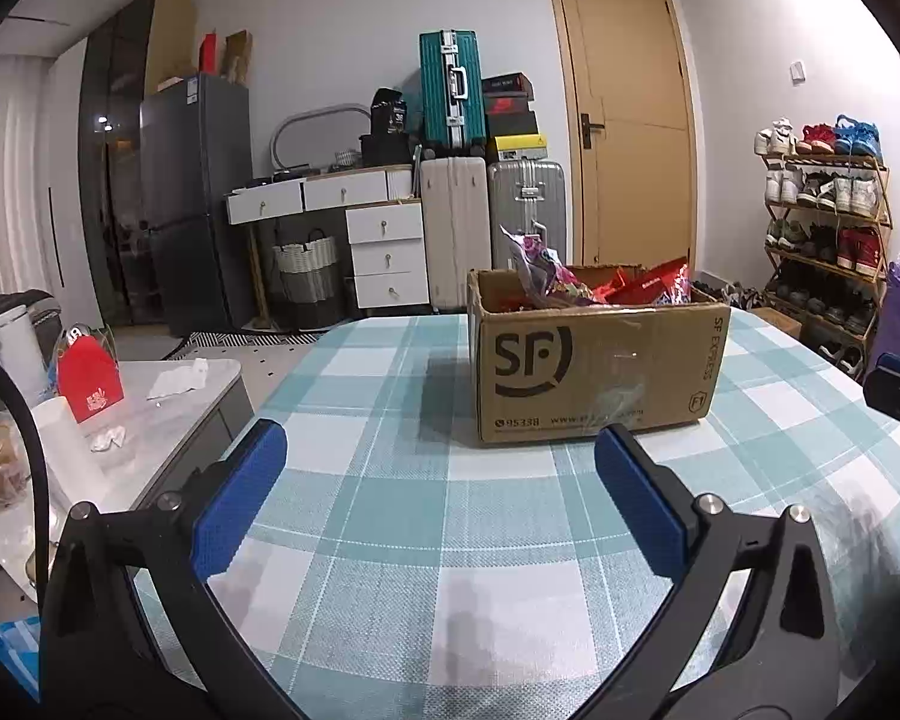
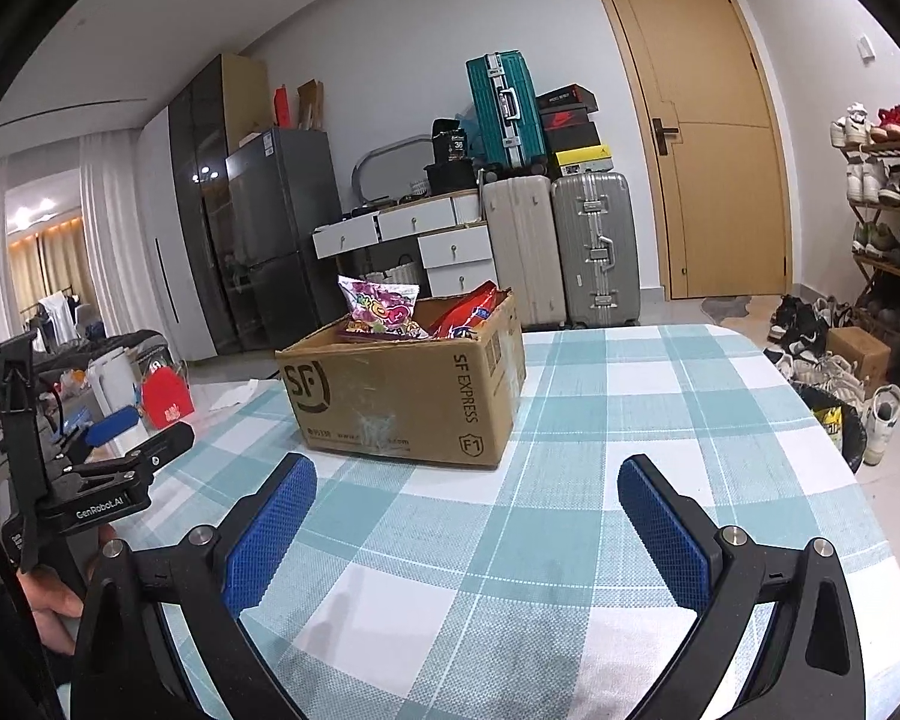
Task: Organize snacks
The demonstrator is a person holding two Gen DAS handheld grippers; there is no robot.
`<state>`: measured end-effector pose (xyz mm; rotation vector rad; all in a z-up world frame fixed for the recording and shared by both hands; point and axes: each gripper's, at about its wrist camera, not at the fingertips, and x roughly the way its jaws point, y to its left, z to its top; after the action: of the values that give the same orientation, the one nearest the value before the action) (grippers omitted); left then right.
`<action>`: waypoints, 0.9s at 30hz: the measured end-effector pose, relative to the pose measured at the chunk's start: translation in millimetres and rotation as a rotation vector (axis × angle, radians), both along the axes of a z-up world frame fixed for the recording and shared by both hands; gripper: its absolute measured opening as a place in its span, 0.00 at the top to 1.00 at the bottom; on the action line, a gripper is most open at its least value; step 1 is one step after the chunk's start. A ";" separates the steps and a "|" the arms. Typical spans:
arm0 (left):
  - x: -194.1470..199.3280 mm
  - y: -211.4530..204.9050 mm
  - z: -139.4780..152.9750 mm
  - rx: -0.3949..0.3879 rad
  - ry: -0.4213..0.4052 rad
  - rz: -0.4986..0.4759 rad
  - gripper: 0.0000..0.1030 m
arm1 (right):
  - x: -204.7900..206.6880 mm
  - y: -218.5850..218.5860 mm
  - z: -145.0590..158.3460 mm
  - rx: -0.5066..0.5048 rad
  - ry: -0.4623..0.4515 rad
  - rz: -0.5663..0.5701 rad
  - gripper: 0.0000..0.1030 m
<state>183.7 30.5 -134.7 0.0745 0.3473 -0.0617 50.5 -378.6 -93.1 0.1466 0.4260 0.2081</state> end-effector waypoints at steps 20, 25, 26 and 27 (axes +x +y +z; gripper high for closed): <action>-1.1 10.2 -0.2 -0.040 0.001 0.027 0.00 | -3.2 6.9 -1.2 -0.022 -0.015 0.012 0.00; 0.5 9.3 -0.9 -0.042 0.005 0.028 0.00 | -3.9 6.0 -1.0 -0.018 -0.013 0.012 0.00; 0.7 9.3 -1.0 -0.043 0.005 0.028 0.00 | -3.8 6.0 -1.2 -0.017 -0.012 0.012 0.00; 0.8 9.2 -1.0 -0.042 0.005 0.029 0.00 | -3.8 6.0 -1.3 -0.017 -0.012 0.014 0.00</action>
<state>184.4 39.7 -135.7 0.0277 0.3515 -0.0410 46.8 -372.5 -94.5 0.1257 0.4173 0.2186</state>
